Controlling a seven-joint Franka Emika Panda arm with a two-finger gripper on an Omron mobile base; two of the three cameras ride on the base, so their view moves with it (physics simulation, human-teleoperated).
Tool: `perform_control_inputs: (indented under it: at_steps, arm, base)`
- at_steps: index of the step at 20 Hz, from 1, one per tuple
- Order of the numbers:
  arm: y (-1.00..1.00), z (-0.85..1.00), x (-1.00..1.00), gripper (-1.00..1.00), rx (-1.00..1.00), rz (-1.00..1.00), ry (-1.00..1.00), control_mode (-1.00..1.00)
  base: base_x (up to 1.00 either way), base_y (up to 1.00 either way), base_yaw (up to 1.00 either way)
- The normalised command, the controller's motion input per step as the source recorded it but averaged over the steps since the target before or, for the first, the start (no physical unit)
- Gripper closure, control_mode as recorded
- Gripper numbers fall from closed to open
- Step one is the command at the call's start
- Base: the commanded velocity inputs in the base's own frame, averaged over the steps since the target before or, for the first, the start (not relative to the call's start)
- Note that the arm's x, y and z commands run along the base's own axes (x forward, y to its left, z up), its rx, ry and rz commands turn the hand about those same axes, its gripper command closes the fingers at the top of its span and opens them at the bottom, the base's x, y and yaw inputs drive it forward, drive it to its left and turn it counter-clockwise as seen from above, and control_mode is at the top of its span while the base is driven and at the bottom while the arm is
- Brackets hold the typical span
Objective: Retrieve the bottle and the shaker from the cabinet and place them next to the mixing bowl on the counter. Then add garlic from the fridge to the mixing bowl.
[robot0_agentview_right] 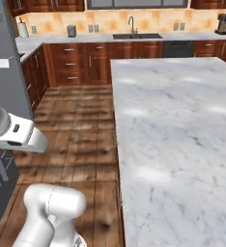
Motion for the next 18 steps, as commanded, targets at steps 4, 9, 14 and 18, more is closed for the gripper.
perform_control_inputs:
  at_steps: [4,9,14,18]
  arm:
    - [0.00,0.00,0.00,-1.00,0.00,0.00,0.00,1.00]
    - [0.00,0.00,0.00,-1.00,0.00,0.00,0.00,1.00]
    - [0.00,0.00,0.00,-1.00,0.00,0.00,0.00,1.00]
    - [0.00,0.00,0.00,-1.00,0.00,0.00,0.00,1.00]
  base:
    - [0.85,-0.14,0.19]
    - [0.86,0.00,0.06]
    - [0.86,0.04,0.17]
    - [0.42,-0.02,0.55]
